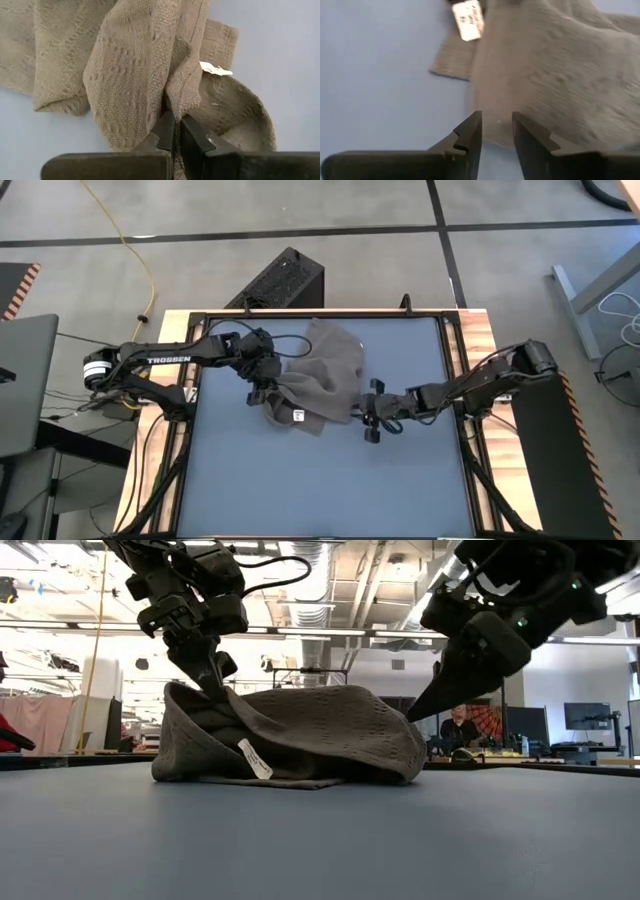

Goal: Roll towel into tight, uniform cylinder
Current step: Fold the gray towel

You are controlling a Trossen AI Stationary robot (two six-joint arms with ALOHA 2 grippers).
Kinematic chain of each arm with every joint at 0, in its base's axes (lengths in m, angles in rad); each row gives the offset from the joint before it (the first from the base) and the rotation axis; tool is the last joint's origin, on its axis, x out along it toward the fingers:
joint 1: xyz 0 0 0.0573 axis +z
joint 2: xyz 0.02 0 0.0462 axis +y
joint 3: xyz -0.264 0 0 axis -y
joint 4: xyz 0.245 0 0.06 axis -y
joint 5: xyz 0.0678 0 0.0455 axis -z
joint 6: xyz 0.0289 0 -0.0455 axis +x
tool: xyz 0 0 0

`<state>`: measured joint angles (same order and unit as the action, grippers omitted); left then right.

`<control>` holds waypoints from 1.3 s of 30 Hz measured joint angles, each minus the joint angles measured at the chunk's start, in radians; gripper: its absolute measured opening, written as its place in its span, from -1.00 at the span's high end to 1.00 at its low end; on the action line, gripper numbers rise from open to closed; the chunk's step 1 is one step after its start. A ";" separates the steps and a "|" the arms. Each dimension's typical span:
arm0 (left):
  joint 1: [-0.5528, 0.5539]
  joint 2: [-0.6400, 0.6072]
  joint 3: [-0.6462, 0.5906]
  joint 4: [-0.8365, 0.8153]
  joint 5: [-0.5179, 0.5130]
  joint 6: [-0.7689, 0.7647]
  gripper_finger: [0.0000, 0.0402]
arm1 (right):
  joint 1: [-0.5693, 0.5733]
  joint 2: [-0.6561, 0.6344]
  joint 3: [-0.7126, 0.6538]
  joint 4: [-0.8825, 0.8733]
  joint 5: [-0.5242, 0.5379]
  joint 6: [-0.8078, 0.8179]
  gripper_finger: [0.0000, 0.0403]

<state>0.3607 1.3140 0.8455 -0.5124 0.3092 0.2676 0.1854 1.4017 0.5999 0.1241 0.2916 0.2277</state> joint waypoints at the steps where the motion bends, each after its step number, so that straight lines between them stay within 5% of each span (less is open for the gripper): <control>1: 0.000 0.000 0.000 0.000 0.000 0.000 1.00 | -0.005 -0.010 0.001 -0.019 0.000 0.010 0.27; 8: 0.000 0.000 0.000 0.006 0.008 -0.001 0.99 | -0.039 -0.012 0.001 -0.064 0.005 0.067 0.11; 16: -0.001 0.000 0.000 0.029 0.009 -0.006 0.99 | -0.044 0.215 0.001 0.212 0.052 -0.015 0.07; 20: -0.002 0.000 0.000 0.022 0.035 -0.022 0.99 | -0.052 0.296 0.001 0.212 0.072 0.038 0.22; 24: -0.002 0.000 0.000 0.022 0.059 -0.024 0.99 | -0.048 0.302 0.003 0.222 0.059 0.034 0.61; 27: -0.003 0.000 0.000 0.042 0.062 -0.026 0.99 | -0.048 0.259 -0.001 0.212 0.044 -0.006 0.90; 39: -0.014 0.000 0.116 0.114 0.259 0.010 0.99 | 0.007 -0.211 0.000 0.218 0.022 -0.294 0.94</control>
<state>0.3470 1.3135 0.9613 -0.3989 0.5683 0.2774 0.1926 1.1904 0.5997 0.3420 0.3138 -0.0659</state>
